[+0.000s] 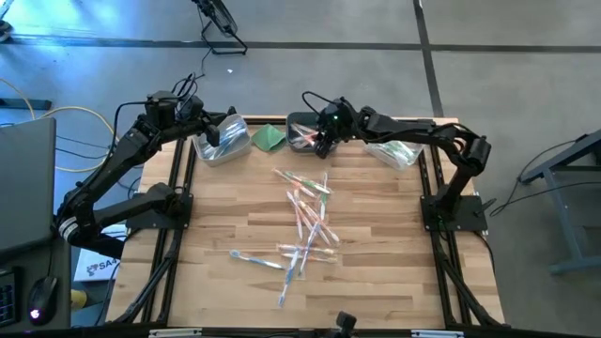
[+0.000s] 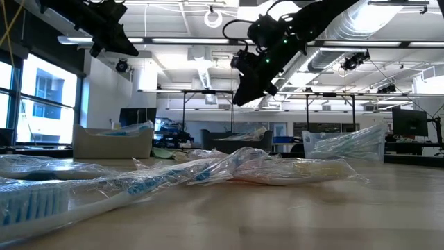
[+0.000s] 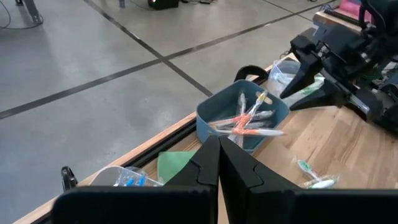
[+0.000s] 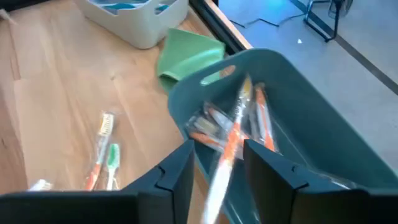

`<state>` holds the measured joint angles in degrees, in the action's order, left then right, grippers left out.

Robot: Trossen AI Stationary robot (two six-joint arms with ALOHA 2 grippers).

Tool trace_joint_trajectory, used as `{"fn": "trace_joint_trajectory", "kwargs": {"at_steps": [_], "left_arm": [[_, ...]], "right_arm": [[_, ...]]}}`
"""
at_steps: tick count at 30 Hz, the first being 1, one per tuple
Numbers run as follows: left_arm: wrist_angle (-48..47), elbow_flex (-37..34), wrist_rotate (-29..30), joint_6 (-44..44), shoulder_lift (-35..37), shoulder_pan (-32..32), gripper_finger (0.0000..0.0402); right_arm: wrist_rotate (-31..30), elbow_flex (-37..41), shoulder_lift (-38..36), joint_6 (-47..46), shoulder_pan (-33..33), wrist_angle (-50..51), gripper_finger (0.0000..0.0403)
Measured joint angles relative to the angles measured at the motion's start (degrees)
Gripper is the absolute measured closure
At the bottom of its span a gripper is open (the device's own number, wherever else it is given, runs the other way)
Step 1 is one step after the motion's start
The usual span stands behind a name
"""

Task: Pick & Place Toothbrushes
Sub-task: Put the left green toothbrush into the transparent bin

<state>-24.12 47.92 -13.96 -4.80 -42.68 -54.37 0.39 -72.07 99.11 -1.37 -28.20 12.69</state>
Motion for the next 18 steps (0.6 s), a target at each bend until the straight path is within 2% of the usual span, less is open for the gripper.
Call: {"fn": "trace_joint_trajectory", "kwargs": {"at_steps": [18], "left_arm": [[0.0, 0.0, -0.1, 0.0, 0.0, 0.0, 0.0401]], "right_arm": [[0.2, 0.0, 0.1, 0.1, 3.9, -1.8, 0.0369]]}}
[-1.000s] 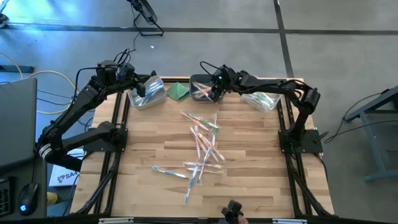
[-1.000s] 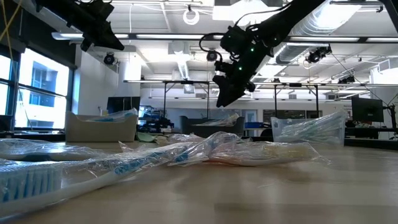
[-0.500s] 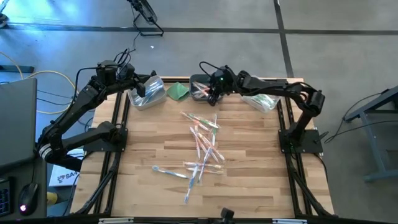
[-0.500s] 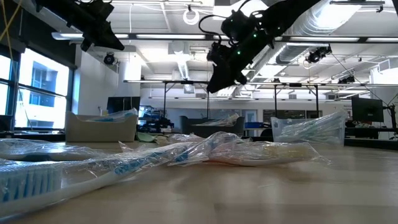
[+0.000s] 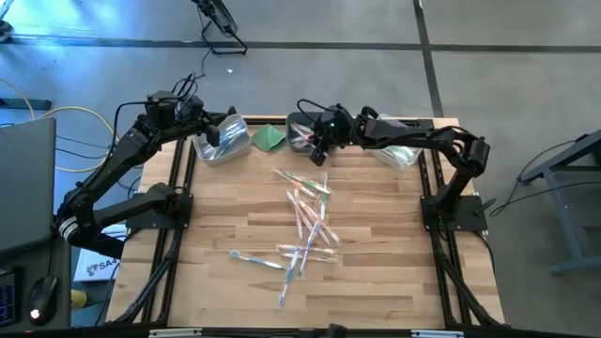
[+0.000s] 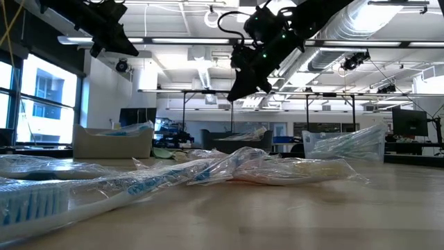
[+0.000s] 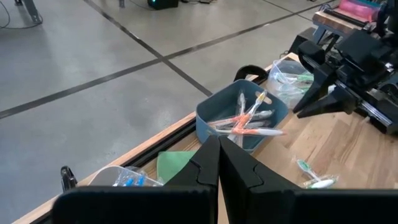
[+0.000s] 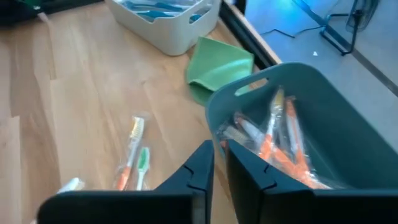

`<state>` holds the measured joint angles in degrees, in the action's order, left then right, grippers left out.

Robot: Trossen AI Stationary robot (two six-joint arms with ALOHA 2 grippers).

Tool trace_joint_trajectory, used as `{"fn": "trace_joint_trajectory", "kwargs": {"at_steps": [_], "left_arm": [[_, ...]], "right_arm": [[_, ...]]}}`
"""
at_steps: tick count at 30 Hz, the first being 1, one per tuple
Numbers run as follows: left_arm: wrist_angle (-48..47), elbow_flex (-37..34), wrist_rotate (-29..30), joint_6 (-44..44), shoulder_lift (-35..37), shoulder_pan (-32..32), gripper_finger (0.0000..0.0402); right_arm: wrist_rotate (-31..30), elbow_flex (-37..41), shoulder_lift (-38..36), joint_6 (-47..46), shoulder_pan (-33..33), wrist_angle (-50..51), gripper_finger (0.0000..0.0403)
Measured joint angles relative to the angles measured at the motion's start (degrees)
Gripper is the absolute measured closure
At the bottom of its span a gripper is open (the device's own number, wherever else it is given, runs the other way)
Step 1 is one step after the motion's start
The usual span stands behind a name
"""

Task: Pick & Place Toothbrushes
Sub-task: Put the left green toothbrush into the transparent bin

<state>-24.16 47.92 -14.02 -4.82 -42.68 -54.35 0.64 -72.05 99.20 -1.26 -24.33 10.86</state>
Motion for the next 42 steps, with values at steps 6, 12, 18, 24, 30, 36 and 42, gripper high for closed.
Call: {"fn": "trace_joint_trajectory", "kwargs": {"at_steps": [6, 12, 18, 24, 30, 36, 42], "left_arm": [[0.0, 0.0, -0.1, -2.9, 0.2, 0.0, 0.0401], [0.0, 0.0, -0.9, -4.9, 0.2, 2.1, 0.0401], [0.0, 0.0, 2.2, -4.8, 0.2, 9.9, 0.0401], [-0.7, 0.0, 10.3, -5.9, 0.2, 19.3, 0.0401], [-5.8, 0.0, 16.4, -8.9, 0.2, 26.6, 0.0401], [-8.4, 0.0, 19.1, -12.1, 0.2, 30.8, 0.0401], [-8.4, 0.0, 19.2, -12.5, 0.2, 31.5, 0.0401]], "right_arm": [[5.1, 0.0, 0.0, -0.4, 0.7, 0.0, 0.0395], [8.5, 0.0, 0.0, -0.1, 2.4, 0.1, 0.0399], [8.7, 0.0, 0.0, 1.2, 4.7, 0.9, 0.0399], [8.7, 0.0, -0.5, 3.1, 6.2, 1.3, 0.0399], [8.5, 0.0, -0.5, 3.1, 6.1, 1.5, 0.0399], [8.5, 0.0, -0.5, 3.1, 6.1, 4.2, 0.0399], [8.5, 0.0, -0.5, 3.1, 6.1, 10.3, 0.0399]]}}
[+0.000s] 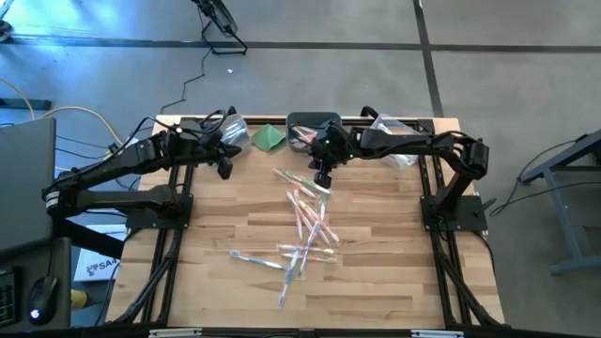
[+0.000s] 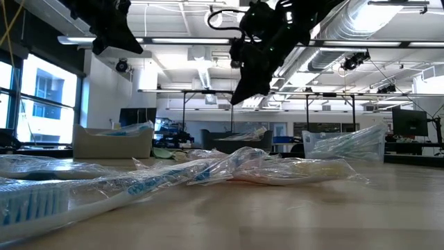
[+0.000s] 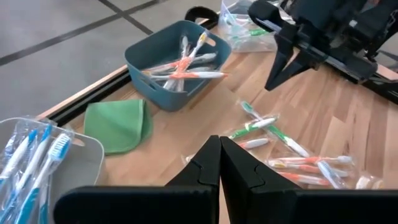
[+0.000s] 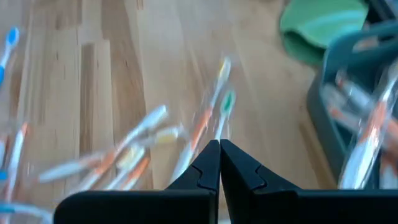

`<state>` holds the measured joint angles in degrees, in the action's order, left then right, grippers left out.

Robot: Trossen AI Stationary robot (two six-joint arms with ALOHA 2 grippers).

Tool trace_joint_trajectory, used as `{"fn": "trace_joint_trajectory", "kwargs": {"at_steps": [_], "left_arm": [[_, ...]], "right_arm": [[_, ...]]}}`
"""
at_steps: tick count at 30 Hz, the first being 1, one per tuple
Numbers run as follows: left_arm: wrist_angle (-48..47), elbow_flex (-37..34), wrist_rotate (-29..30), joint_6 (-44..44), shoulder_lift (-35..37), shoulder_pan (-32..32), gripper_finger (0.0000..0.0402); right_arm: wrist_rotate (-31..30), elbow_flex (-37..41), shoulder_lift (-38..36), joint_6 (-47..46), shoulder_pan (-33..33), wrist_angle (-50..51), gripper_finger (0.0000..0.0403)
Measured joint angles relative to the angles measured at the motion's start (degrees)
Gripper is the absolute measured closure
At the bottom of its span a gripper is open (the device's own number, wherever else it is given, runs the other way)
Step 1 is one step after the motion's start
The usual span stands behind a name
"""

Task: Pick & Place Toothbrushes
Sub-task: Put the left green toothbrush into the transparent bin

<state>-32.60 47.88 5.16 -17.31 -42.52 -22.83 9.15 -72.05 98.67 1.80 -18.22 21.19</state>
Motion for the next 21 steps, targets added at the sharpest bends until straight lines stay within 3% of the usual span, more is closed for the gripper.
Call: {"fn": "trace_joint_trajectory", "kwargs": {"at_steps": [14, 21], "left_arm": [[3.7, 0.0, 1.7, 0.6, 0.0, 0.0, 0.0401], [4.2, 0.0, 1.7, 0.5, 0.0, 0.0, 0.0401]], "right_arm": [[1.1, 0.0, 0.2, 6.2, 3.1, 5.3, 0.0396], [-4.8, 0.0, 1.1, 6.2, 5.6, 4.6, 0.0348]]}}
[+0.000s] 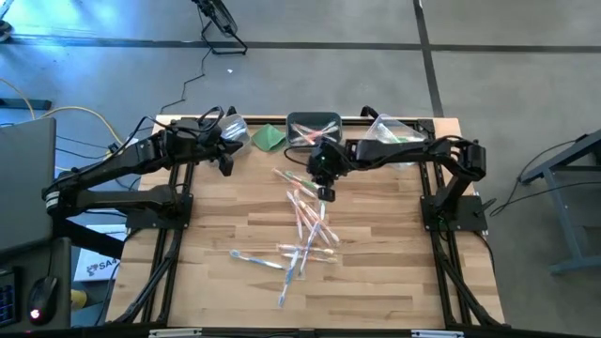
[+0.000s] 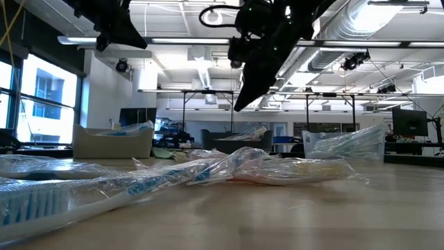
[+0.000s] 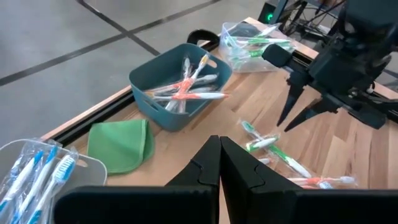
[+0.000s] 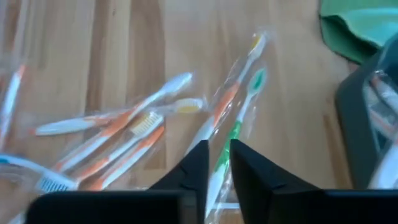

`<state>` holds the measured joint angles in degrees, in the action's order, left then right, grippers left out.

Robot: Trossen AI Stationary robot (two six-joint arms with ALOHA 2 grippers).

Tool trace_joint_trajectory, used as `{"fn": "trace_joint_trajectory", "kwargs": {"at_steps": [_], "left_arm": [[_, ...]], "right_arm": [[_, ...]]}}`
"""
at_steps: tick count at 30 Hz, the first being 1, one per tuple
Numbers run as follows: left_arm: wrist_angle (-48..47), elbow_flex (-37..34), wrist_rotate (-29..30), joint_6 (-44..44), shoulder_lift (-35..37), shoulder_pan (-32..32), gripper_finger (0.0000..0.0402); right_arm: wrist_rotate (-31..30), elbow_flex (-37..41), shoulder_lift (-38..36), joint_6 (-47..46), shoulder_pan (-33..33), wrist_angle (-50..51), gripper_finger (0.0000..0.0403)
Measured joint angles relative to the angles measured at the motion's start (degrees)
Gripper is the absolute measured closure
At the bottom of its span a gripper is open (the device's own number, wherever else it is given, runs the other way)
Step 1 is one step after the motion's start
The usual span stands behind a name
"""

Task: Pick & Place Toothbrushes
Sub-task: Put the left green toothbrush into the transparent bin

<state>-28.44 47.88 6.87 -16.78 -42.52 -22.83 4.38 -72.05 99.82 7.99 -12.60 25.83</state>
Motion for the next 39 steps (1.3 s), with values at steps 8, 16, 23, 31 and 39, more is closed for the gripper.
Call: {"fn": "trace_joint_trajectory", "kwargs": {"at_steps": [8, 16, 23, 31, 39], "left_arm": [[0.0, 0.0, 0.0, 0.0, 0.0, 0.0, 0.0401], [0.0, 0.0, 0.1, 0.0, 0.0, 0.0, 0.0401], [0.0, 0.0, 0.1, 0.0, 0.0, 0.0, 0.0401], [0.0, 0.0, 0.1, 0.0, 0.0, 0.0, 0.0401], [0.0, 0.0, 0.1, 0.0, 0.0, 0.0, 0.0401]], "right_arm": [[-1.0, 0.0, 1.5, -2.7, -0.8, 1.5, 0.0267], [-2.0, 0.0, 7.5, -3.5, -0.8, 1.2, 0.0268], [-2.8, 0.0, 10.6, -3.6, -1.5, 0.5, 0.0269], [-2.9, 0.0, 11.3, -3.4, -1.5, -0.4, 0.0269], [-2.2, 0.0, 12.3, -3.7, -2.6, -1.0, 0.0268]]}}
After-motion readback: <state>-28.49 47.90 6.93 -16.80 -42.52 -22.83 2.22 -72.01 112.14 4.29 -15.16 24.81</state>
